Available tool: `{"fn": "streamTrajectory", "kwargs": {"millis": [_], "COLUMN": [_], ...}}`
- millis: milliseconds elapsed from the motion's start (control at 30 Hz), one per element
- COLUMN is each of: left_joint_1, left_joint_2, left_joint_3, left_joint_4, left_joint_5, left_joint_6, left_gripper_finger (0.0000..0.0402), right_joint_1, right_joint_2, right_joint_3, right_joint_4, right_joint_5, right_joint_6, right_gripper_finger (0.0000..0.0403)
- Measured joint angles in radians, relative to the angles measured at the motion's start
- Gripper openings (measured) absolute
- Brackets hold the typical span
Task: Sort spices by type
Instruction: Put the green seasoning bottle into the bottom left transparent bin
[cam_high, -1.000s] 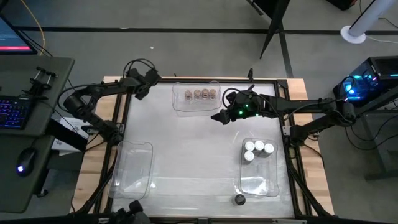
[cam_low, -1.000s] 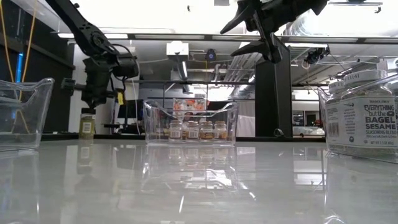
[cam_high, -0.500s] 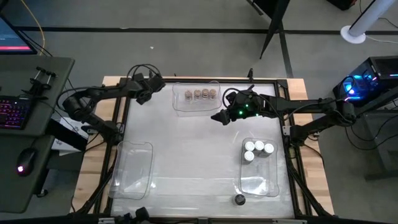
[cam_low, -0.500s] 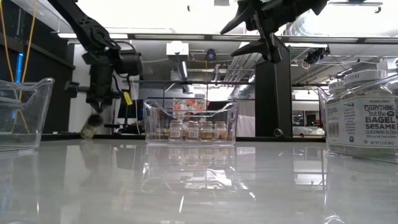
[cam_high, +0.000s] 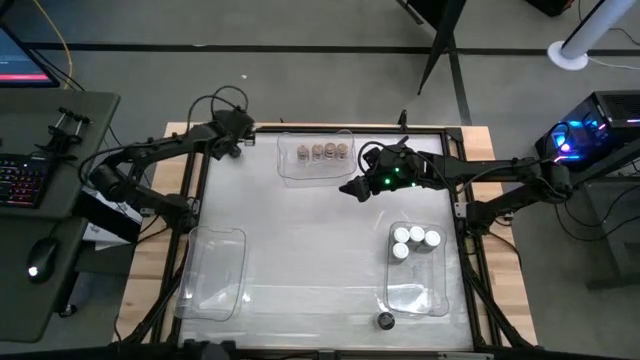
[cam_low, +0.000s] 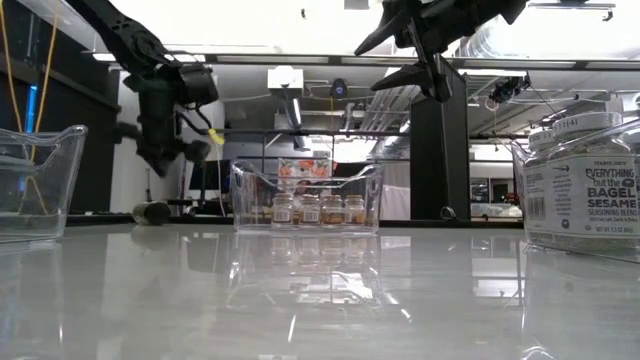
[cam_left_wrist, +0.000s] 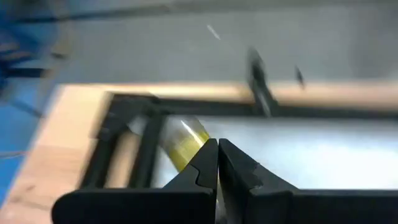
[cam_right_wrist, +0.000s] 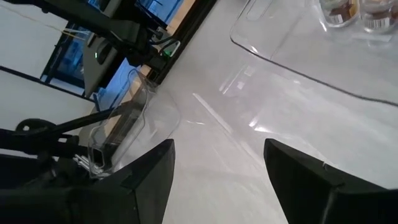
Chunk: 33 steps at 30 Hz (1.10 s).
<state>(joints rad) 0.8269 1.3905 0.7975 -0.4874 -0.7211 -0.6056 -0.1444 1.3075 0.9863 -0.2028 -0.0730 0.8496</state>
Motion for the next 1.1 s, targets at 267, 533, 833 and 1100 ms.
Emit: {"fn": "streamTrajectory", "kwargs": {"millis": [267, 533, 833, 1100], "left_joint_1": [0.074, 0.067, -0.002, -0.101], "left_joint_2": [0.036, 0.116, 0.208, 0.222], "left_joint_3": [0.0, 0.0, 0.003, -0.004], "left_joint_4": [-0.024, -0.006, -0.022, -0.13], "left_joint_5": [0.13, 0.104, 0.017, 0.129], "left_joint_6": [0.137, 0.039, -0.156, -0.244], "left_gripper_finger": [0.0, 0.0, 0.0, 0.0], "right_joint_1": [-0.012, -0.019, -0.019, -0.019], "right_joint_2": [0.0, 0.0, 0.0, 0.0], "right_joint_3": [0.0, 0.0, 0.0, 0.0], "right_joint_4": [0.0, 0.001, 0.001, 0.001], "right_joint_5": [0.043, 0.044, 0.043, 0.043], "right_joint_6": [-0.044, -0.039, -0.03, -0.028], "right_gripper_finger": [0.0243, 0.0243, 0.0243, 0.0243]}}
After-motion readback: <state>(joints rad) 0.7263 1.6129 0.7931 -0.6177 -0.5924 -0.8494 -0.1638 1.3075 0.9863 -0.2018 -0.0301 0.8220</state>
